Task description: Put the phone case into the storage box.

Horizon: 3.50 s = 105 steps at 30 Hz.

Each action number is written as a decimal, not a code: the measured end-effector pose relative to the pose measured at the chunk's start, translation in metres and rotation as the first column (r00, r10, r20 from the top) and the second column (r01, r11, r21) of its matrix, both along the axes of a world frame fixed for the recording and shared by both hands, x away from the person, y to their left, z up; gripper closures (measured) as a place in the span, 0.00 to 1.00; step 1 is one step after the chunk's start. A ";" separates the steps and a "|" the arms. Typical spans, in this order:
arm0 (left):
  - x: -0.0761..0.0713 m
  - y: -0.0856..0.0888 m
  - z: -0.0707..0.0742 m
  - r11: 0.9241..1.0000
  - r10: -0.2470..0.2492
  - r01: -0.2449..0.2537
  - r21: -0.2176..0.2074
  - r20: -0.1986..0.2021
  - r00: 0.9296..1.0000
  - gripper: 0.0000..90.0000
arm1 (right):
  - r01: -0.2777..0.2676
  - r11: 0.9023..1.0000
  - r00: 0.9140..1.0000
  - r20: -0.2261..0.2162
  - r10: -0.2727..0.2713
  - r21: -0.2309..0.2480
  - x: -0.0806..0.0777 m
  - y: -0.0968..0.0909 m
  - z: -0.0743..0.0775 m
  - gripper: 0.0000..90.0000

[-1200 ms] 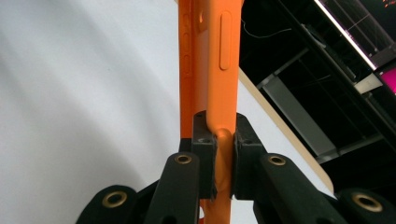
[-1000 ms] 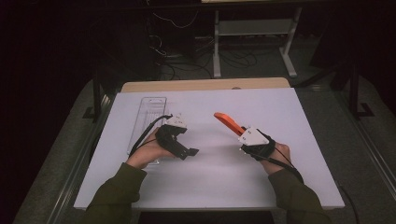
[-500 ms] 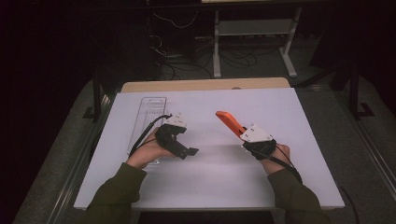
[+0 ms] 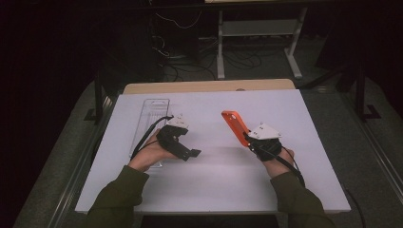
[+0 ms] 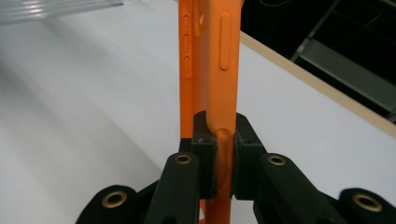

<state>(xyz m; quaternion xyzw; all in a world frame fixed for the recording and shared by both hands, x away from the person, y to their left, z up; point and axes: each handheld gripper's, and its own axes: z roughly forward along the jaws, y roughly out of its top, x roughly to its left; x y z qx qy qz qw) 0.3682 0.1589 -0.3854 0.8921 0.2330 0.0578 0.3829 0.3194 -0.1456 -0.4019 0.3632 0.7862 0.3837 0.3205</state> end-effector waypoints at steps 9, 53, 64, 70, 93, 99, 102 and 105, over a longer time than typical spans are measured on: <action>0.001 0.001 0.001 1.000 0.013 -0.013 -0.019 -0.001 1.000 0.00 | 0.050 0.992 0.997 -0.071 -0.042 0.118 0.004 -0.006 -0.002 0.90; 0.013 -0.028 0.025 0.951 0.150 -0.145 -0.275 -0.004 0.989 0.00 | 0.066 0.973 0.997 -0.055 -0.055 0.222 0.002 0.020 -0.002 0.90; 0.017 -0.044 0.026 0.941 0.159 -0.157 -0.298 -0.017 0.987 0.00 | 0.029 0.972 0.999 -0.048 -0.019 0.235 -0.002 0.037 -0.001 0.90; 0.020 -0.052 0.024 0.939 0.152 -0.151 -0.309 -0.021 0.988 0.00 | 0.013 0.973 0.999 -0.037 -0.004 0.231 -0.003 0.039 0.000 0.90; 0.024 -0.069 0.022 0.903 0.188 -0.187 -0.386 -0.036 0.981 0.00 | -0.011 0.968 0.999 -0.048 0.024 0.251 -0.007 0.046 0.001 0.90; 0.024 -0.069 0.023 0.901 0.185 -0.189 -0.392 -0.048 0.982 0.00 | -0.011 0.971 0.998 -0.051 0.024 0.237 -0.007 0.047 0.000 0.90; 0.024 -0.070 0.023 0.892 0.190 -0.198 -0.407 -0.061 0.980 0.00 | -0.008 0.971 0.998 -0.060 0.023 0.239 -0.008 0.048 -0.001 0.90; 0.024 -0.070 0.023 0.889 0.195 -0.205 -0.410 -0.067 0.979 0.00 | -0.017 0.975 0.998 -0.053 0.030 0.223 -0.007 0.049 -0.001 0.90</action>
